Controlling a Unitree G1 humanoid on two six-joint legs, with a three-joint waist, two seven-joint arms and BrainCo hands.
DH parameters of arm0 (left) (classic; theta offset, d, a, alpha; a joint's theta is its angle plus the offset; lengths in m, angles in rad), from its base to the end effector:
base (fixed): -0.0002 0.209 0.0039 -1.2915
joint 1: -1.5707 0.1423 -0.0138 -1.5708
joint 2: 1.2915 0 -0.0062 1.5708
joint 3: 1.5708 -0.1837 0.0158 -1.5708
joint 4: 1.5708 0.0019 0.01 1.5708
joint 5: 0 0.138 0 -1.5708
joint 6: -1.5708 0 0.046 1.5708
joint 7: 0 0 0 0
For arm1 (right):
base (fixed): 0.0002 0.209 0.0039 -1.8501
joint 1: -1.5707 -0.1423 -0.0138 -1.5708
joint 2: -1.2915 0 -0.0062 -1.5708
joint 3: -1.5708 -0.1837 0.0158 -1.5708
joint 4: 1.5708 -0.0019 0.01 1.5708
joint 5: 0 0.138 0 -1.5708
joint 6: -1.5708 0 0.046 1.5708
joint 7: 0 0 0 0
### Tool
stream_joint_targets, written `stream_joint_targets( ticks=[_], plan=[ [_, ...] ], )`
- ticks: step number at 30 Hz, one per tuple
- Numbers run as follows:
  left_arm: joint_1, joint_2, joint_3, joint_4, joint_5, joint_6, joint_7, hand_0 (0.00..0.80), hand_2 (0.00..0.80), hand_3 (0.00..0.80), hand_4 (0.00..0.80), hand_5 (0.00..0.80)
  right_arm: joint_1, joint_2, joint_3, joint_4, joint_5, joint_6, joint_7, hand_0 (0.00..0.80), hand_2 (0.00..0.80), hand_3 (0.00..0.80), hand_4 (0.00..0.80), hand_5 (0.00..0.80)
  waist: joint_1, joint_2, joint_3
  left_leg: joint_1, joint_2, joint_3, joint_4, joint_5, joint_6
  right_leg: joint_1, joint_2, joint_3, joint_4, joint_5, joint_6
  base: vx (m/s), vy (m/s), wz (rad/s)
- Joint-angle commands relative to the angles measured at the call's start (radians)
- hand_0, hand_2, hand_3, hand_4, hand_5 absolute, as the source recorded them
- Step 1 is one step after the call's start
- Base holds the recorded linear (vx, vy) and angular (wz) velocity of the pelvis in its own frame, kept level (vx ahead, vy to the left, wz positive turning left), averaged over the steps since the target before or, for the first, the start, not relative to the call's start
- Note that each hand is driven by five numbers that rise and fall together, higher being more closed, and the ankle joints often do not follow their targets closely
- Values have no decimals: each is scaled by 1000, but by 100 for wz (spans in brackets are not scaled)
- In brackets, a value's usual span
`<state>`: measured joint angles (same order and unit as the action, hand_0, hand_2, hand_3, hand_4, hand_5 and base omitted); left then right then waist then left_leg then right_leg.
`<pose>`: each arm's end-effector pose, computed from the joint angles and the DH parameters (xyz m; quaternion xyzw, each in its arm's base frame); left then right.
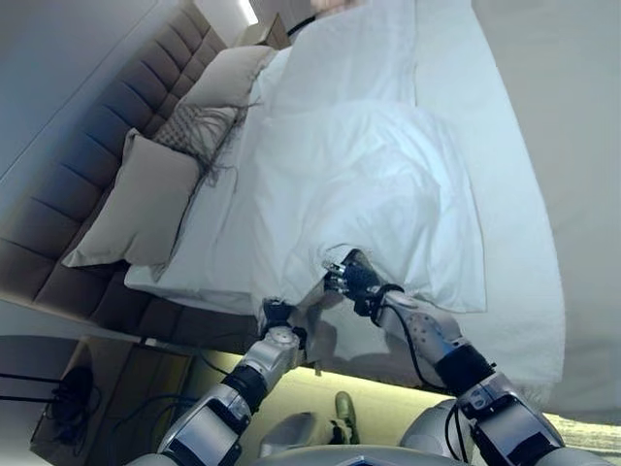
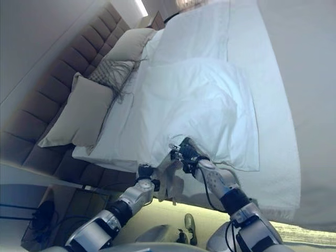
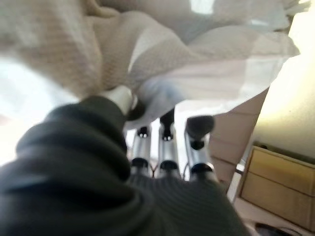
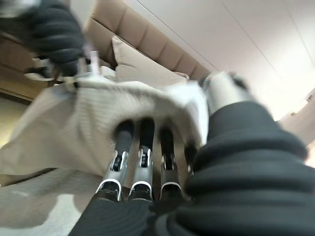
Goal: Make the bed neatly
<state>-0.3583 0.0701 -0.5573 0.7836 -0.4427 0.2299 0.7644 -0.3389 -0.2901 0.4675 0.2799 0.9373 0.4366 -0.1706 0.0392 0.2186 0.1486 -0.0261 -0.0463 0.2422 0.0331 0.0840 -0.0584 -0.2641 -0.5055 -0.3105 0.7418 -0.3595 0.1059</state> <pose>0.2192 0.0818 -0.0387 0.1471 0.3390 0.1478 0.9174 0.2411 -0.1100 0.0311 0.1679 0.3203 0.1658 0.9174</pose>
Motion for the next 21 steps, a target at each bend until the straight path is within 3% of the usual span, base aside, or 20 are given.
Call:
stream_joint_targets(
  ticks=[1, 12, 21],
  plan=[
    [-64, 41, 70, 47, 106, -14, 41, 800, 800, 800, 800, 800, -26, 56, 6, -69, 53, -13, 78, 0, 0, 0, 0, 0, -18, -39, -40, 18, 82, -16, -21, 59, -23, 190, -43, -41, -489, 442, 120, -19, -19, 9],
    [21, 173, 226, 73, 283, -20, 10, 800, 800, 800, 800, 800, 141, 13, -66, -75, 24, -65, 198, 0, 0, 0, 0, 0, 10, -94, -77, 60, 95, -45, -56, 52, -20, 272, -9, -77, -540, 451, 123, 5, -57, 6],
    [94, 296, 360, 98, 404, -9, 19, 800, 800, 800, 800, 800, 262, -48, -145, -80, 2, -50, 300, 0, 0, 0, 0, 0, 17, -104, -105, 73, 93, -66, -75, 55, -16, 295, 7, -90, -553, 443, 122, 2, -2, 1]
  ],
)
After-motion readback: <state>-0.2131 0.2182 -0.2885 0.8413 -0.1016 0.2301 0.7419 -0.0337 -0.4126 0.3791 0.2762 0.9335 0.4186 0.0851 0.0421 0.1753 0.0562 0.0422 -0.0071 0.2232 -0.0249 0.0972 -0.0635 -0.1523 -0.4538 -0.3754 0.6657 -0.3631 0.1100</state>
